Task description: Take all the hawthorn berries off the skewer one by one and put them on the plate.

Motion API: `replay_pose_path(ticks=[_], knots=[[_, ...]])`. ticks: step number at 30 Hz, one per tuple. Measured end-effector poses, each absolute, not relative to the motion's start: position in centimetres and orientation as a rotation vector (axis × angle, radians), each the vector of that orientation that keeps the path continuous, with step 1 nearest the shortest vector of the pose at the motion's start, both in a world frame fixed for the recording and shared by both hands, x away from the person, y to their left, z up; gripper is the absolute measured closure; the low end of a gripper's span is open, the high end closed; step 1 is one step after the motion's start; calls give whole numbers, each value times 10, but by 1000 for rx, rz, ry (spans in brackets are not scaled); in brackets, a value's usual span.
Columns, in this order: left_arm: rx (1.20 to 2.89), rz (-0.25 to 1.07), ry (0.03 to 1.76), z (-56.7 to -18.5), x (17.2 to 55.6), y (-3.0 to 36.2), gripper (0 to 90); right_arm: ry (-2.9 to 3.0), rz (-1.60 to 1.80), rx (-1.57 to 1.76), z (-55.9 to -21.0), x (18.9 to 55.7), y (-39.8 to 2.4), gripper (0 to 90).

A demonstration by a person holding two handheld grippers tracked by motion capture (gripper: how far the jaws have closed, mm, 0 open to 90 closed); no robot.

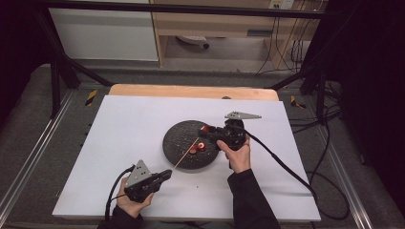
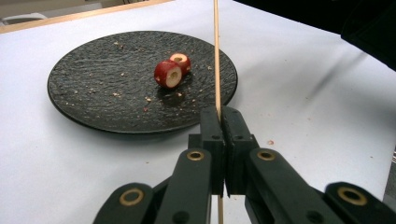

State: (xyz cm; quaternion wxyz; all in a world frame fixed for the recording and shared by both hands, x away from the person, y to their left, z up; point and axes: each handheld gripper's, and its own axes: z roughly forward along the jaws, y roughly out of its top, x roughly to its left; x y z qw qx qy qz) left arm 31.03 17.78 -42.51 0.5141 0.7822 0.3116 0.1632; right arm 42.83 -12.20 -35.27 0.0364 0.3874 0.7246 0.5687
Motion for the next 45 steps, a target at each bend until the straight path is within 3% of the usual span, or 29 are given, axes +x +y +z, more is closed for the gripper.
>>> replay_pose_path(ticks=[13,33,45], knots=[[1892,395,766,-427,311,182,884,2147,1657,1268,-349,446,-144,600],[1888,394,782,-427,313,184,884,2349,1420,1287,-432,435,-117,600],[1890,390,787,-428,313,183,883,2402,1336,1241,-449,430,-109,585]])
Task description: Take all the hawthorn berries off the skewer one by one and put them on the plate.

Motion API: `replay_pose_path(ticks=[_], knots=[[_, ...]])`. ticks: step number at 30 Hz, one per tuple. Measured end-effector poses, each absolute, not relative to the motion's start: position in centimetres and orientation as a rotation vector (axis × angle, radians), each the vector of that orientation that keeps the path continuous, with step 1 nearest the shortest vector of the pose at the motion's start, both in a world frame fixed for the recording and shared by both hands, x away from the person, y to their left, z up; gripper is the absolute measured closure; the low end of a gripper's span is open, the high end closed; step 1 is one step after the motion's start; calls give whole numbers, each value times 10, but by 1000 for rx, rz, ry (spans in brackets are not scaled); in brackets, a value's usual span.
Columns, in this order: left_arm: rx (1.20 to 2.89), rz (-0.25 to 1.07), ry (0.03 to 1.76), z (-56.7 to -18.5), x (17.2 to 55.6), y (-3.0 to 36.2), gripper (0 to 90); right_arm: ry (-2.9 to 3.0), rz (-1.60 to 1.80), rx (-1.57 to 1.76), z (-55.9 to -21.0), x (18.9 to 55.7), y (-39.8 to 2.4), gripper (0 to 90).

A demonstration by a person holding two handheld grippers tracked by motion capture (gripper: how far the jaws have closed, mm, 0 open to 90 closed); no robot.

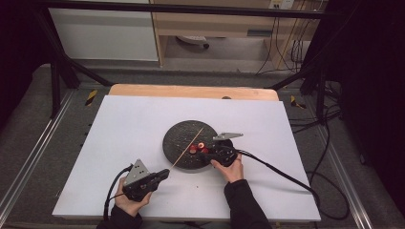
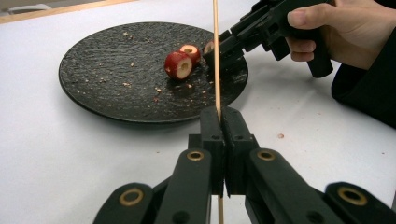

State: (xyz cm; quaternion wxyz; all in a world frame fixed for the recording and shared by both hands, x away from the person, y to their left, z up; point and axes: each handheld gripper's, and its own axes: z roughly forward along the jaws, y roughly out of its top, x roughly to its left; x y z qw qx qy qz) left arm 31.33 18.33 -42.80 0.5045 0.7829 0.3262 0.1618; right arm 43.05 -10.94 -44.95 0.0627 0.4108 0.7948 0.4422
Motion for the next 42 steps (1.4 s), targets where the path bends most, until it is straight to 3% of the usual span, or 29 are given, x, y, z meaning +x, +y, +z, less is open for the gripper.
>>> replay_pose_path(ticks=[11,19,26,32,42], knots=[[1893,392,791,-428,314,184,883,2372,1381,1194,-429,422,-120,448],[1893,388,804,-428,315,184,883,2334,1377,1163,-420,406,-147,215],[1900,386,819,-426,317,185,883,2323,1335,1138,-426,396,-173,71],[1903,370,841,-421,321,185,883,2325,1306,1143,-432,389,-193,21],[1915,364,871,-409,334,187,883,2323,1281,1184,-443,377,-225,10]])
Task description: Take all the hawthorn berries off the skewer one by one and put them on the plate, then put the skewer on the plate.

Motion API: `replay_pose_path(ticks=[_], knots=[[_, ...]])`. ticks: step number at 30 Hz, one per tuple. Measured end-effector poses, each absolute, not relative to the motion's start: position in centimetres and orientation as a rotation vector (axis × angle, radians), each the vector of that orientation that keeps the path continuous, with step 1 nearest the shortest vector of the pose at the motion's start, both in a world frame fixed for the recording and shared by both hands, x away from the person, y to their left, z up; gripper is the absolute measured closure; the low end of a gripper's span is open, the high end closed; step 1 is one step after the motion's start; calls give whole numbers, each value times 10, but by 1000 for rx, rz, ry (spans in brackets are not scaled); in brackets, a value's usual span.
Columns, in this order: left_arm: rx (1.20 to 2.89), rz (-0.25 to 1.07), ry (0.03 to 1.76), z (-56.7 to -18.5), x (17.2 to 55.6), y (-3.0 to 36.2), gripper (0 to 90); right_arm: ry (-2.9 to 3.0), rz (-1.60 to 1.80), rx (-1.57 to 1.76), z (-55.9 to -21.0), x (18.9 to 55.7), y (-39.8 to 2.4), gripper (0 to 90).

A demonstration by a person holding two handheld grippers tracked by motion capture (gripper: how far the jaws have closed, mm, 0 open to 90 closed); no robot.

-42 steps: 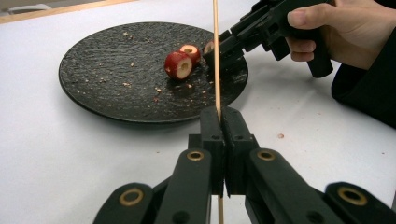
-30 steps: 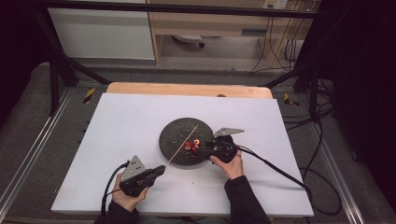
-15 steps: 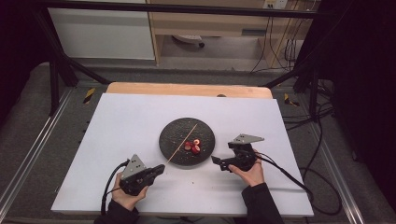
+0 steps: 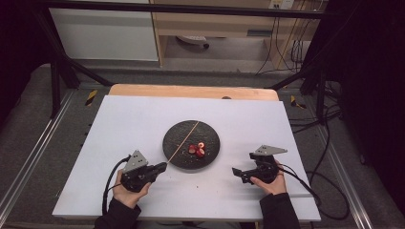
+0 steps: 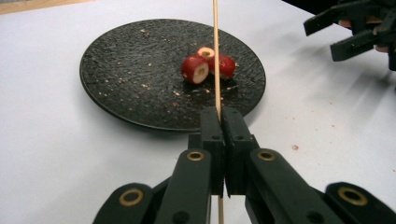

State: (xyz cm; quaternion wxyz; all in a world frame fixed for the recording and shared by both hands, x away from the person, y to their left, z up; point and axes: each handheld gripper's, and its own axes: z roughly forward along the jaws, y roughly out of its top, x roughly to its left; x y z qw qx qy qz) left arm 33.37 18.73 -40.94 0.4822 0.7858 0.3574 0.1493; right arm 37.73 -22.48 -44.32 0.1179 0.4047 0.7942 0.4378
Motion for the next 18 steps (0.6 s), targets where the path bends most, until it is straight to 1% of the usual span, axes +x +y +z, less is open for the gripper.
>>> replay_pose_path(ticks=[7,18], knots=[[1937,373,881,-398,346,182,883,2308,1296,1196,-448,372,-241,8],[1950,371,923,-392,368,171,883,2318,1279,1190,-451,368,-245,9]])
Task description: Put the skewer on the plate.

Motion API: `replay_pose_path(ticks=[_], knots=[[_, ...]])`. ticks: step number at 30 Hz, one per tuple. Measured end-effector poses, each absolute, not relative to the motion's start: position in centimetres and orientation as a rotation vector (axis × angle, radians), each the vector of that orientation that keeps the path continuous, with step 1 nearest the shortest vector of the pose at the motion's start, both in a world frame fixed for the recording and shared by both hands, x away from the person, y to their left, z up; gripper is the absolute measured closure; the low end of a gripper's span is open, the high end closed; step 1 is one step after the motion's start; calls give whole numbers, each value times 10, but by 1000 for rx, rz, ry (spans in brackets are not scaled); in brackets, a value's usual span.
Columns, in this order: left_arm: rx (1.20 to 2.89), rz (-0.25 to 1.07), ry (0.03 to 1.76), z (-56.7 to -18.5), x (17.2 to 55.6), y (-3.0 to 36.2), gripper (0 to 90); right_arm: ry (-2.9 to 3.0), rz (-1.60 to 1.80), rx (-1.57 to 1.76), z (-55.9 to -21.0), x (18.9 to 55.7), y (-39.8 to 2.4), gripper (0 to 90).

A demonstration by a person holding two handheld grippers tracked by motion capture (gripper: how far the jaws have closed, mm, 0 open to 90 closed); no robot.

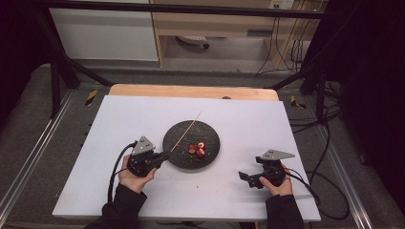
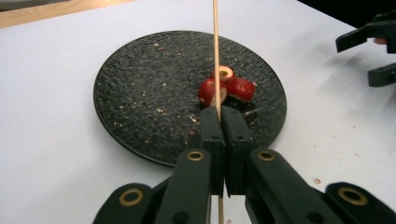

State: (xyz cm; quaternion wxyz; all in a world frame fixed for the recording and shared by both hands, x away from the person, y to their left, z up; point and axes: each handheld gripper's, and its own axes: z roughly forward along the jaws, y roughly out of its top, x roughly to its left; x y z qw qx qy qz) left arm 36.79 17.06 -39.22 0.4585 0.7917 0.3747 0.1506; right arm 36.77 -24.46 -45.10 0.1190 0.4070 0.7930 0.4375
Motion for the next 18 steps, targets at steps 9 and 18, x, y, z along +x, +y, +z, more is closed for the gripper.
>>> replay_pose_path(ticks=[9,18], knots=[[1986,371,955,-396,386,156,883,2322,1279,1176,-451,367,-245,9],[2028,404,1016,-408,403,144,883,2323,1289,1177,-452,365,-246,10]])
